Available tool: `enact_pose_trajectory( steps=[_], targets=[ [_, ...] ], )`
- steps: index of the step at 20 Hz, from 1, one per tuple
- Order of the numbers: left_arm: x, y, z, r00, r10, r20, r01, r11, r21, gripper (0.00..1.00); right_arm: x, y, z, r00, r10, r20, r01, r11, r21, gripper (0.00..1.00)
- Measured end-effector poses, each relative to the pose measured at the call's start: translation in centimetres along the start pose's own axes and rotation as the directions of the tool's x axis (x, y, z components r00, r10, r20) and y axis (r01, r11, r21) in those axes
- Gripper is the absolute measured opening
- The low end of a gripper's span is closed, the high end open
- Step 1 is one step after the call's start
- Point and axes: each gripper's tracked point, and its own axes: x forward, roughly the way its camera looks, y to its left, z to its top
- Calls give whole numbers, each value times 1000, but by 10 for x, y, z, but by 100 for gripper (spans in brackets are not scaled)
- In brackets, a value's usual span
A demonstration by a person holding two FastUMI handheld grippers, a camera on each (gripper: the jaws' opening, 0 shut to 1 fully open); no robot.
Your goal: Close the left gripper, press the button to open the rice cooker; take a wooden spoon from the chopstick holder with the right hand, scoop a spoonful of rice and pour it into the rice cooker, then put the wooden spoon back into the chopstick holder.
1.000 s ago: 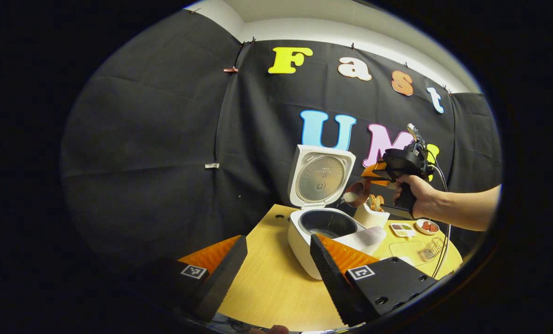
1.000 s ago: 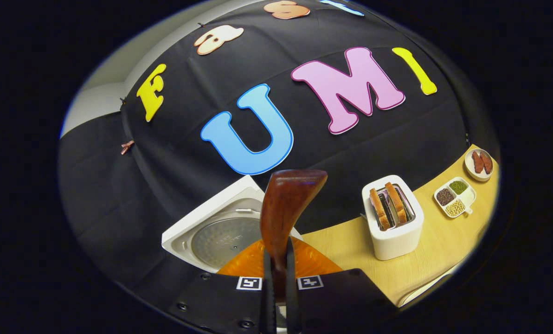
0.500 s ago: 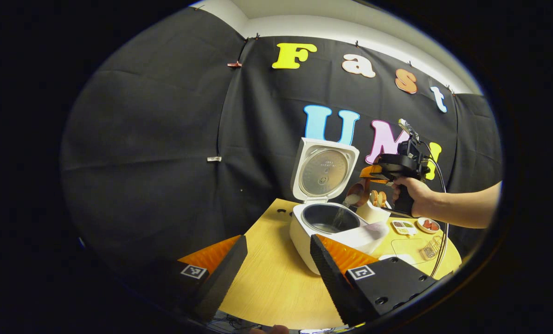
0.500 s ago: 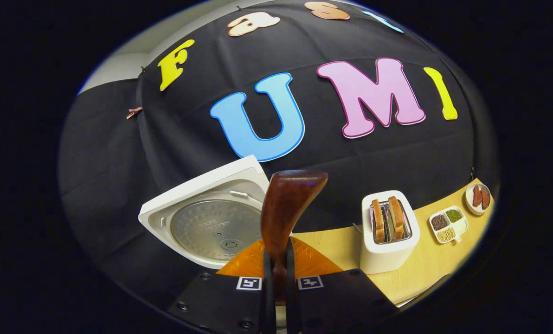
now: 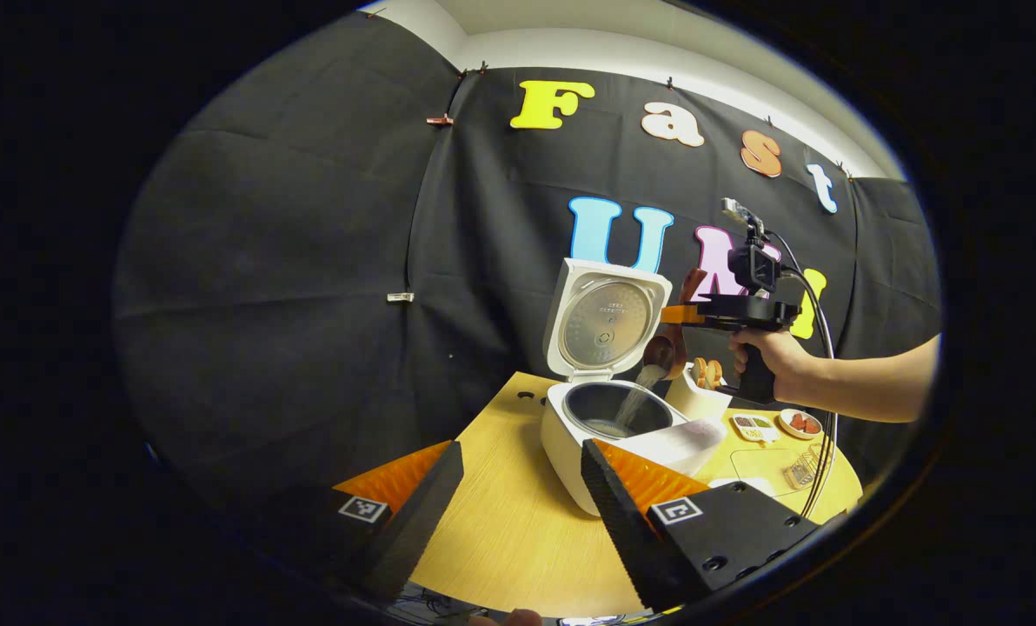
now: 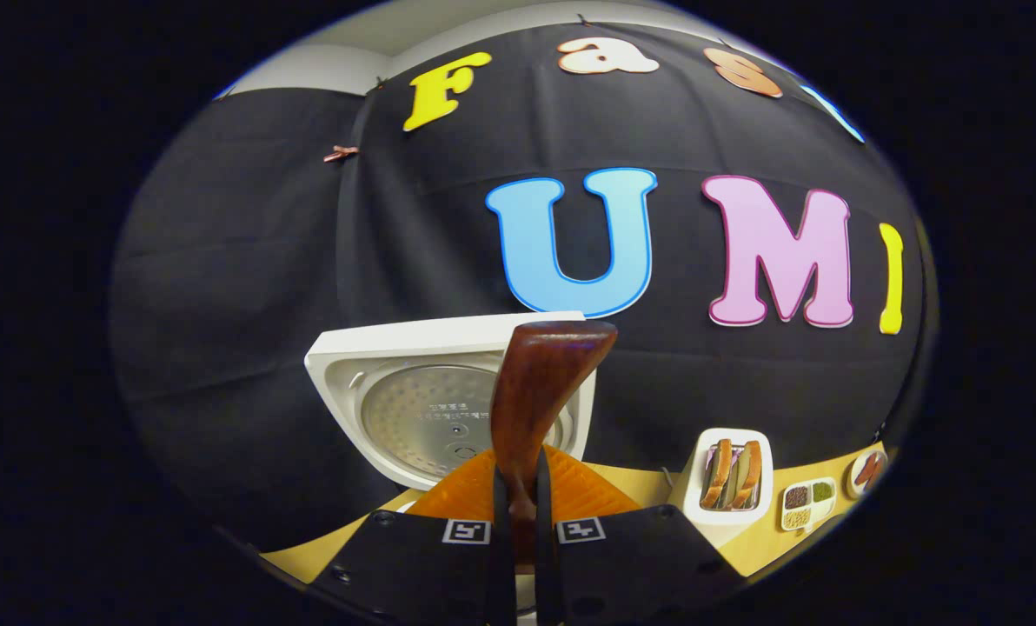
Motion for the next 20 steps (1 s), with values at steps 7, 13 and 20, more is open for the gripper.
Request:
enact_pose_trajectory(
  steps=[7, 13, 20],
  targets=[
    [-5, 4, -2, 1000, 6, -4, -6, 1000, -6, 94, -4, 54, 0, 992, 126, -5, -123, 957, -264, 13],
    [-9, 3, -2, 1000, 4, 0, -4, 1000, -11, 95, -14, 82, 1, 984, 181, -1, -163, 887, -433, 13],
    [-17, 4, -6, 1000, 11, -9, -11, 1000, -15, 95, -17, 81, -18, 984, 170, -43, -167, 837, -521, 13]
  ],
)
